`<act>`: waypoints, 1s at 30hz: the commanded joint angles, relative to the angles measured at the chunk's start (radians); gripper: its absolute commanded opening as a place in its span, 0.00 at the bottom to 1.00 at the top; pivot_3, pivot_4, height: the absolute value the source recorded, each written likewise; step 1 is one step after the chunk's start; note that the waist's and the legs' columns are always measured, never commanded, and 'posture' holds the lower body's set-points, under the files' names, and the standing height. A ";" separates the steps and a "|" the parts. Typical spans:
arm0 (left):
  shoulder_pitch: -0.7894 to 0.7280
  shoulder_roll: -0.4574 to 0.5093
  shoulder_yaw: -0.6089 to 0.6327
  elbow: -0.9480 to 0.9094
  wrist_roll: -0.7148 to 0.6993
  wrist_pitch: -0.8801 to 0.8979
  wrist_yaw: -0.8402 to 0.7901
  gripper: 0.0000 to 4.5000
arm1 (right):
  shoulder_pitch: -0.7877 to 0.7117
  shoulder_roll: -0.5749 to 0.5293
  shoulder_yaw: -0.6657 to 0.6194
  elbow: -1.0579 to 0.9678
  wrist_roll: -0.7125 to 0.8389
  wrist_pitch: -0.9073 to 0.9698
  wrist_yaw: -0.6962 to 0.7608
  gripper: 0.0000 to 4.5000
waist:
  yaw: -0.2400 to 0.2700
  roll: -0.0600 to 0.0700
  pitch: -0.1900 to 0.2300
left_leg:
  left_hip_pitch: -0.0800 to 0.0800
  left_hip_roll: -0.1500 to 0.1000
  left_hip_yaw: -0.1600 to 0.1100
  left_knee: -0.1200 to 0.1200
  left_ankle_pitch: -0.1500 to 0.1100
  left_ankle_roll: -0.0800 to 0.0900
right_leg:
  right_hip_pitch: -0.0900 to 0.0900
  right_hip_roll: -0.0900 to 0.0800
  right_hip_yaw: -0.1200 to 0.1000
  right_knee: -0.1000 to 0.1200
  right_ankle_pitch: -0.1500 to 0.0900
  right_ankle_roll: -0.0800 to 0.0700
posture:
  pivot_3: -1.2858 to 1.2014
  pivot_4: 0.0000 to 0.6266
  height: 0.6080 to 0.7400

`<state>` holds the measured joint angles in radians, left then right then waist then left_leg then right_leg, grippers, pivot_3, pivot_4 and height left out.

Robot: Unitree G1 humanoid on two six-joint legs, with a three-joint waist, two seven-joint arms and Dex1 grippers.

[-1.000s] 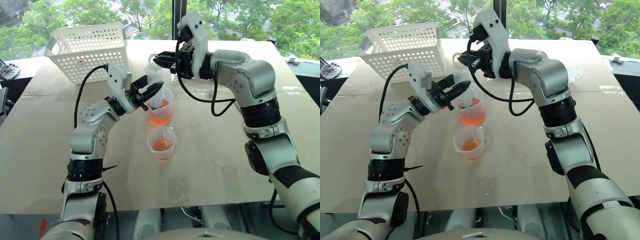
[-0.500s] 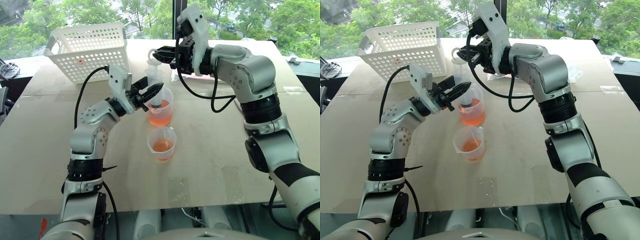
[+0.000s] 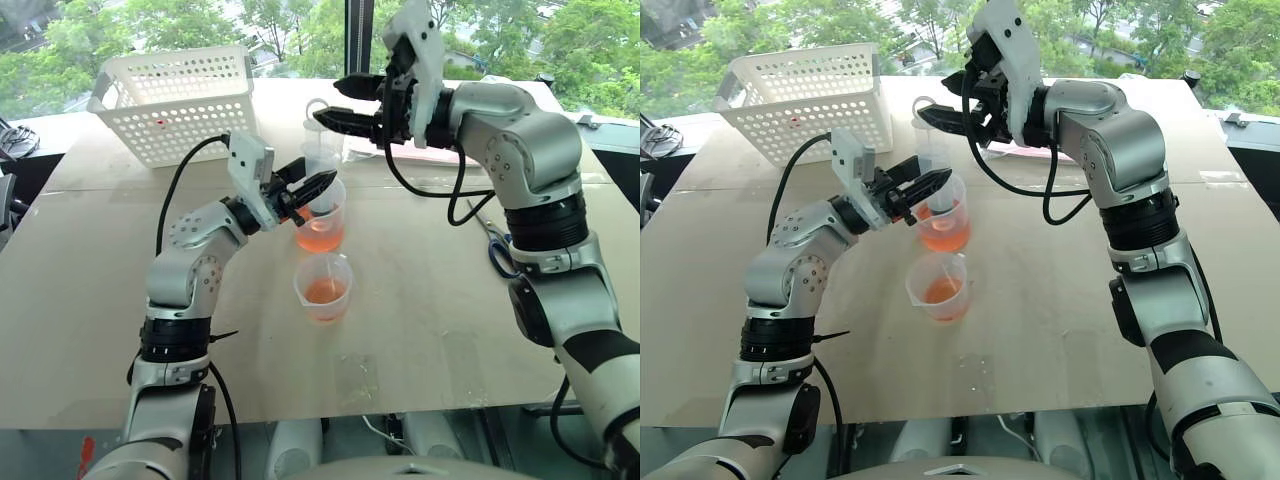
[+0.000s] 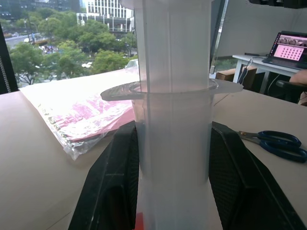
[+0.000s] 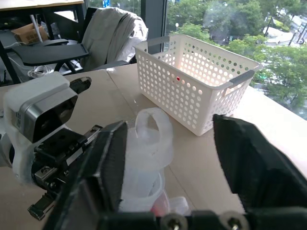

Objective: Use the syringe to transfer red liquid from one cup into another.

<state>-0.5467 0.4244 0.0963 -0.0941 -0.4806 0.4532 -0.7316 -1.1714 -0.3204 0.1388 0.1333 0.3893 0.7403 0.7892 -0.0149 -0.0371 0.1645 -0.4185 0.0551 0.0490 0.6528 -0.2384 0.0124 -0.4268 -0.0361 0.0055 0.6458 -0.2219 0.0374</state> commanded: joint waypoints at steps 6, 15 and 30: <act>-0.106 -0.024 0.136 -0.009 -0.140 0.084 0.106 0.31 | 0.314 -0.200 -0.168 -0.378 0.221 0.025 0.167 1.00 | 0.014 0.000 0.000 | -0.003 0.000 -0.002 0.001 0.000 0.000 | 0.000 -0.001 -0.002 -0.002 0.000 0.000 | 0.52 0.24 1.00; -0.184 0.027 0.202 -0.055 -0.277 0.212 0.135 0.31 | 0.613 -0.377 -0.295 -0.606 0.400 0.082 0.230 1.00 | 0.007 0.000 0.000 | -0.002 0.000 -0.003 0.001 0.000 0.000 | 0.001 0.000 -0.003 -0.001 0.000 0.000 | 0.52 0.24 1.00; 0.029 0.189 0.201 -0.454 -0.581 0.401 0.063 0.31 | 0.817 -0.449 -0.428 -0.757 0.610 0.150 0.035 1.00 | 0.004 0.000 0.000 | 0.004 0.000 -0.001 0.002 0.000 0.000 | 0.004 0.001 0.000 0.000 0.000 0.001 | 0.52 0.24 1.00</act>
<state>-0.5582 0.5824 0.2971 -0.4626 -1.0573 0.8965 -0.6201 -0.3437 -0.7583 -0.2553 -0.5885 0.9580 0.8911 0.8613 -0.0108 -0.0371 0.1646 -0.4144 0.0549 0.0478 0.6546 -0.2383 0.0122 -0.4222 -0.0355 0.0061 0.6453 -0.2221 0.0380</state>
